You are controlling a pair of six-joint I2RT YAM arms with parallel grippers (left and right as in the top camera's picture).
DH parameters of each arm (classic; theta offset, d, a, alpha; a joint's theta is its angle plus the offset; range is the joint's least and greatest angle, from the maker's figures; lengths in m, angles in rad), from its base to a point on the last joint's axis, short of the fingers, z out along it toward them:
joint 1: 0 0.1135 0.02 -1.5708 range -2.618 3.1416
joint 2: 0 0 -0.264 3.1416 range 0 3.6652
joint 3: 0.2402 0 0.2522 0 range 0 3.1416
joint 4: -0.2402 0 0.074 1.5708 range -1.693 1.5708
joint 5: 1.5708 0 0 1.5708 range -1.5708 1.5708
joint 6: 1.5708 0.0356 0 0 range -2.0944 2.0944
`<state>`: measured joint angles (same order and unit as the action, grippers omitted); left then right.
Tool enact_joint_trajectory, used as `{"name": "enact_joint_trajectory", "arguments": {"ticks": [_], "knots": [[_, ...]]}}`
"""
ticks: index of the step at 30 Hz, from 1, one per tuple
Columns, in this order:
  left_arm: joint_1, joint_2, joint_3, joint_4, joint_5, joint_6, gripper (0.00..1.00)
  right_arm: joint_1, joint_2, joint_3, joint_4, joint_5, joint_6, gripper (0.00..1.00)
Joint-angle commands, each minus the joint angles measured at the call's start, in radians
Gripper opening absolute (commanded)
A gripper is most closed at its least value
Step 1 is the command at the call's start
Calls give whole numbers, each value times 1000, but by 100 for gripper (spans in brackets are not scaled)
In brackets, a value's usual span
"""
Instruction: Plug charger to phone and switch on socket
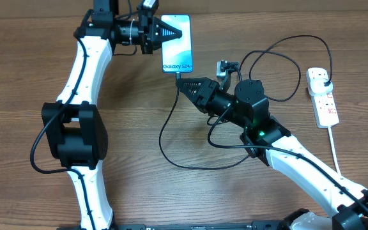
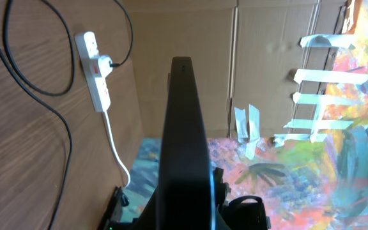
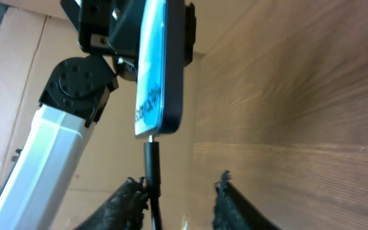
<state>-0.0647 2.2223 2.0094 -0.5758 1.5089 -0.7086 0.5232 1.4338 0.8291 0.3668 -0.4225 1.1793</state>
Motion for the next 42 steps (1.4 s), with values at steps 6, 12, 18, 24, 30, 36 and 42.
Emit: {"name": "enact_joint_trajectory", "arguments": {"ticks": [6, 12, 18, 24, 30, 36, 42], "knots": [[27, -6, 14, -4, 51, 213, 4, -9, 5, 6, 4, 17, -8, 71], [27, -5, 13, -163, -47, 362, 4, -9, 5, 6, -22, 17, -81, 86], [27, -5, 13, -491, -423, 564, 4, -16, 5, 6, -145, 17, -141, 100], [27, -4, 13, -631, -580, 688, 4, -49, 5, 6, -286, 17, -141, 100], [25, -3, -26, -654, -725, 687, 4, -66, 5, 6, -457, 17, -142, 100], [26, -2, -152, -555, -761, 667, 4, -66, 5, 6, -580, 17, -253, 100], [27, -2, -257, -460, -761, 625, 4, -65, 5, 6, -631, 17, -272, 100]]}}
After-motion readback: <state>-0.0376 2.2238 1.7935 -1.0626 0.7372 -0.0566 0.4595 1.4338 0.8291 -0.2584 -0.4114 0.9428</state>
